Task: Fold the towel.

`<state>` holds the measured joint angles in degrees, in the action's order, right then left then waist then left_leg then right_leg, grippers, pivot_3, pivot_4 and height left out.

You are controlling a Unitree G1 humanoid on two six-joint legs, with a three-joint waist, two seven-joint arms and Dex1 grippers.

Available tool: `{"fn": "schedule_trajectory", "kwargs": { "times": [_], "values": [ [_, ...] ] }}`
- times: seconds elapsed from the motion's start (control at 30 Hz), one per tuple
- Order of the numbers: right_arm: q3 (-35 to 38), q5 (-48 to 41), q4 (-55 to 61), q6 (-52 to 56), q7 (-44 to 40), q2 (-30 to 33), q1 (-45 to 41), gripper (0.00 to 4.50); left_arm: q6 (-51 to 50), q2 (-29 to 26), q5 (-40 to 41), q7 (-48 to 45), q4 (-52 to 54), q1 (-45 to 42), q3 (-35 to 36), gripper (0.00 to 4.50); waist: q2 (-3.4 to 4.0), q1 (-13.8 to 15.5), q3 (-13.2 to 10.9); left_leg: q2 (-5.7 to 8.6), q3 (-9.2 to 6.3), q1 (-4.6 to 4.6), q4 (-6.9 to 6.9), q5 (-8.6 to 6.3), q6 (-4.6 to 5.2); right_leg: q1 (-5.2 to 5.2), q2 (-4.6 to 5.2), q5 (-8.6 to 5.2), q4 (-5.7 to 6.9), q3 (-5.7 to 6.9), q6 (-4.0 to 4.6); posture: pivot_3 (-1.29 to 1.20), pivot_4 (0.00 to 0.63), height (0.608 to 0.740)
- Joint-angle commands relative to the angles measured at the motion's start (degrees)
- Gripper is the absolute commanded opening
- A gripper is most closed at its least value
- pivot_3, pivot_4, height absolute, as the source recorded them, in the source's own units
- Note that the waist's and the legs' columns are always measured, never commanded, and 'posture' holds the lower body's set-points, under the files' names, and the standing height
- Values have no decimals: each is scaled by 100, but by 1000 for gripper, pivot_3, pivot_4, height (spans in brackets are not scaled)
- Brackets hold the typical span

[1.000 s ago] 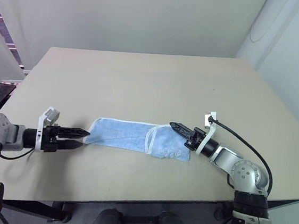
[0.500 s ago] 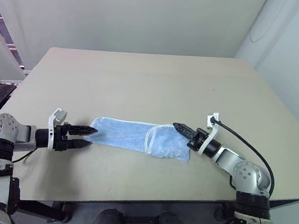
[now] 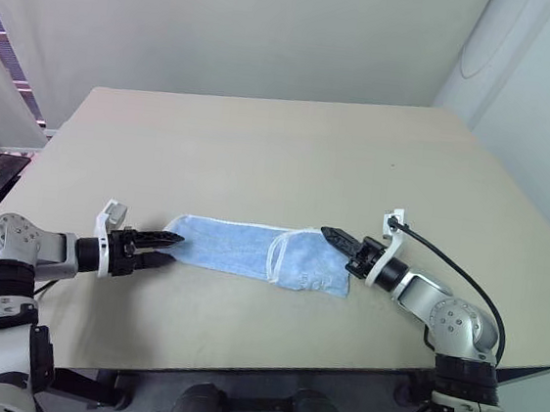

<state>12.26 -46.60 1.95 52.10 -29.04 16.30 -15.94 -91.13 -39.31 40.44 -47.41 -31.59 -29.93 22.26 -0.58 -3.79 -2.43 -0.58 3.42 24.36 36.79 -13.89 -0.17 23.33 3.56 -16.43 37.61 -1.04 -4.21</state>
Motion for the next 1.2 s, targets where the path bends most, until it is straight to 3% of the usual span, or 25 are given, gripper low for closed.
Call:
{"fn": "schedule_trajectory", "kwargs": {
  "times": [0.03,0.17,0.2,0.5,0.87,1.2],
  "values": [
    [94,-30,75,-92,-19,40,-101,0,49,9,60,78,-34,-16,228,1749,0,-1,0,0,0,0,0,0,0,0,0,0,0,0,0,0,0,740],
    [55,43,77,-122,-37,51,-94,0,130,117,46,273,-93,-26,466,232,0,0,0,0,0,0,0,0,0,0,0,0,0,0,0,0,0,740],
    [44,60,85,-128,-45,58,-89,0,128,127,49,294,-96,-21,492,53,0,0,0,0,0,0,0,0,0,0,0,0,0,0,0,0,0,740],
    [-19,-59,371,-36,-344,181,110,0,77,64,374,117,389,159,644,53,0,-8,0,0,0,-1,0,0,-1,-1,0,0,1,0,0,0,0,740],
    [54,-259,737,-5,-655,413,376,0,250,2,766,-289,1410,-61,114,53,-1,32,1,0,0,-2,0,0,-1,0,1,0,-1,1,3,0,0,740],
    [172,-267,1030,-253,-615,531,678,0,1540,68,416,-1778,1374,-1055,-1931,53,1,122,0,0,3,1,0,1,-2,-1,1,0,-5,-1,4,0,0,740]
  ]
}}
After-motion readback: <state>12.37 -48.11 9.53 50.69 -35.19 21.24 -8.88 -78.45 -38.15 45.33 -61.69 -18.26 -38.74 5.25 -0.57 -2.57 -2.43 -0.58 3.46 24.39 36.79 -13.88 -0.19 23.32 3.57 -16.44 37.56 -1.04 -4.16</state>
